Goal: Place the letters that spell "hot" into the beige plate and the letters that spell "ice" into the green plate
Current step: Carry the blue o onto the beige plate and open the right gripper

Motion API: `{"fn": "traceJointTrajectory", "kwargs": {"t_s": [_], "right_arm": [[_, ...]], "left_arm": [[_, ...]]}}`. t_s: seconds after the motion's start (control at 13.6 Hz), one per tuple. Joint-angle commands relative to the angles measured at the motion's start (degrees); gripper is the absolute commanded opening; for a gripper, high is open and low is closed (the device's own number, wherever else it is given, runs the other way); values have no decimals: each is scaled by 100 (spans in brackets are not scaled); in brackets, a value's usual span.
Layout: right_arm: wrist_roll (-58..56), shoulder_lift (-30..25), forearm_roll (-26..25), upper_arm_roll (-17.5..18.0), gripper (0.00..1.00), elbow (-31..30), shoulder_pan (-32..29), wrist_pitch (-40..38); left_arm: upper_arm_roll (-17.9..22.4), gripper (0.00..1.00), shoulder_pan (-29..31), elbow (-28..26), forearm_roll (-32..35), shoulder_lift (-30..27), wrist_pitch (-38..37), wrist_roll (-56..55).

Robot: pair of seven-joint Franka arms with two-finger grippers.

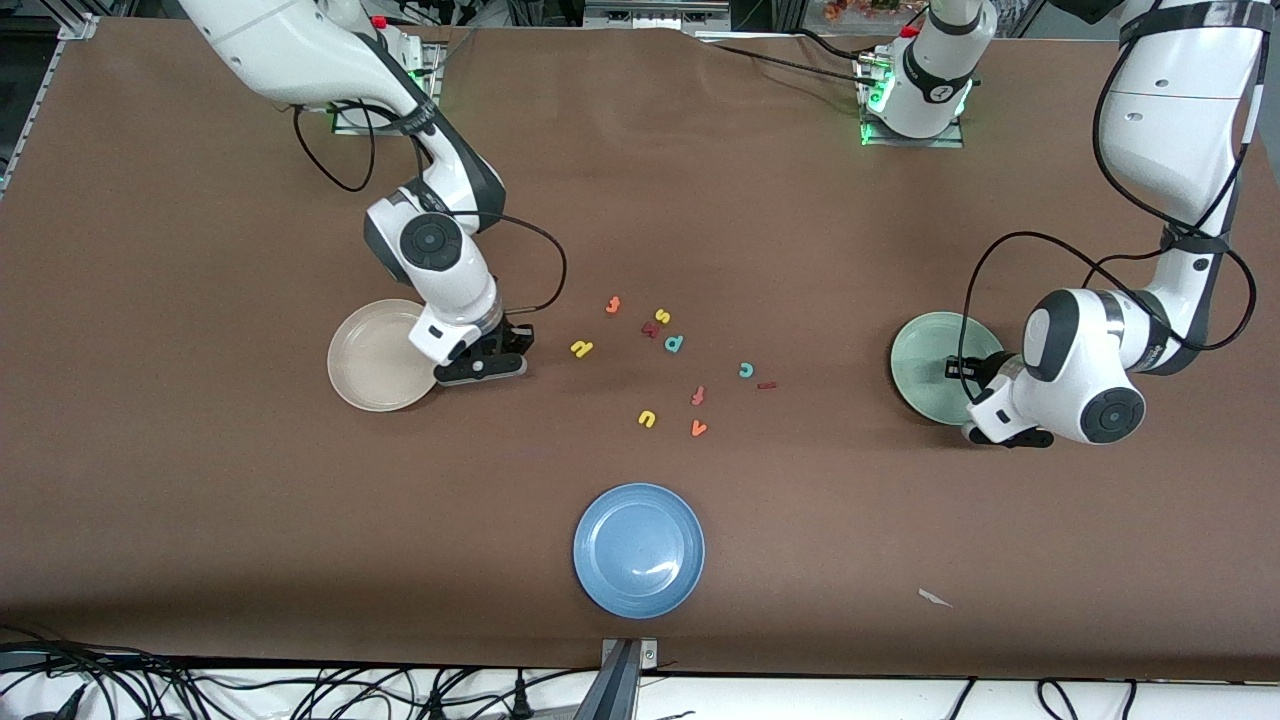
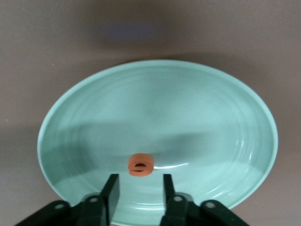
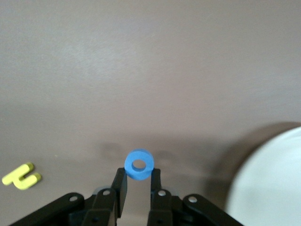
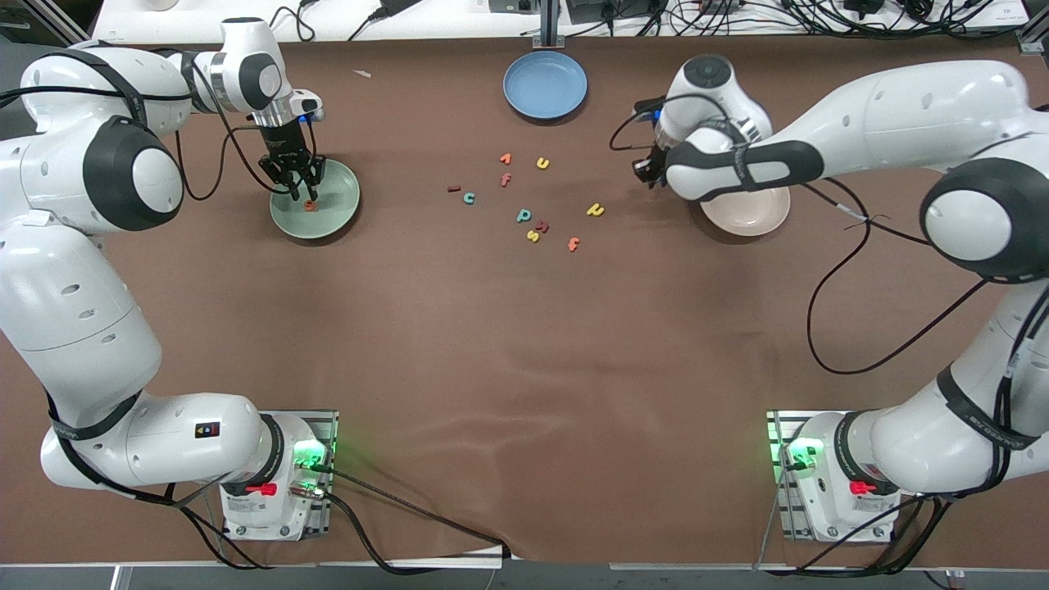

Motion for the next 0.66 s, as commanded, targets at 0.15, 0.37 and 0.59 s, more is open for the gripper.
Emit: {"fn": "traceJointTrajectory", "kwargs": {"t_s": [0.15,0.37,0.59], "right_arm": [[-1489,-741,430,-27,15,-244,-692,-660],[-2258,-882,652,-202,17,-384,-1045,-952],[-2189,-856,661,-378,21,-770,-1098,-864]], "left_arm": [[-121,99,-23,112,83,-643,-178,28],[-481,99,-23,121,57,-1022,-178,-313],[-990,99,-58,295,-135,-1023,-117,-1470]]}}
